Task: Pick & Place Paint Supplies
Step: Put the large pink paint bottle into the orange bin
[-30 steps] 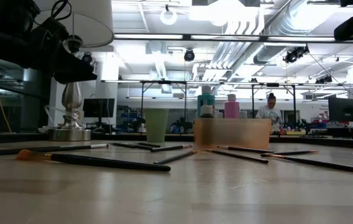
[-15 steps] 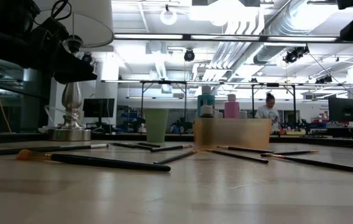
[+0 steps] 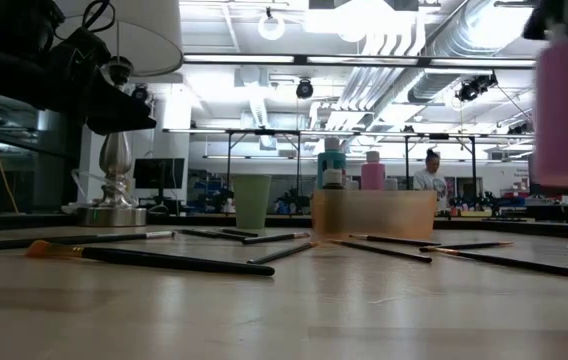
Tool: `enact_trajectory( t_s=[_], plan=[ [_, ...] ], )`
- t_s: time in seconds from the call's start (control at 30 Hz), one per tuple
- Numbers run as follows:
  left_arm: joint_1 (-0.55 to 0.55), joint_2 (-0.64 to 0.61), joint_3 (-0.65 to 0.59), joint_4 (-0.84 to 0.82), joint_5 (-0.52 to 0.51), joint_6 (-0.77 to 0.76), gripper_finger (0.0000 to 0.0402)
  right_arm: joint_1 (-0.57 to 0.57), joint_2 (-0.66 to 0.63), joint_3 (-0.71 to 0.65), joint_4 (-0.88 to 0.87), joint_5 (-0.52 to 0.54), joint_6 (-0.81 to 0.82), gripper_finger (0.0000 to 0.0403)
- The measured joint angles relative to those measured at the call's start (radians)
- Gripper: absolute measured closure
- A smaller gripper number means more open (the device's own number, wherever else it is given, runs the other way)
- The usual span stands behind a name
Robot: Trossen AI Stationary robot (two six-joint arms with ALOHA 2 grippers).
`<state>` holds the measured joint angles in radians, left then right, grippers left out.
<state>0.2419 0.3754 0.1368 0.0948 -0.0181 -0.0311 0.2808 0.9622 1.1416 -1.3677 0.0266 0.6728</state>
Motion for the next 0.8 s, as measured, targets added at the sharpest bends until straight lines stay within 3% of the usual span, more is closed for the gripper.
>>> enact_trajectory(
  t_s=[0.5,0.63,0.8],
  plan=[
    [0.000,0.000,0.000,0.000,0.000,0.000,0.0128,-0.485,0.255,0.326,-0.004,0.044,-0.584,0.0288],
    [0.000,0.000,0.000,0.000,0.000,0.000,0.0128,-0.585,0.351,0.368,0.026,0.077,-0.650,0.0285],
    [0.000,0.000,0.000,0.000,0.000,0.000,0.0128,-0.707,0.464,0.380,0.139,0.055,-0.611,0.0287]
  ],
)
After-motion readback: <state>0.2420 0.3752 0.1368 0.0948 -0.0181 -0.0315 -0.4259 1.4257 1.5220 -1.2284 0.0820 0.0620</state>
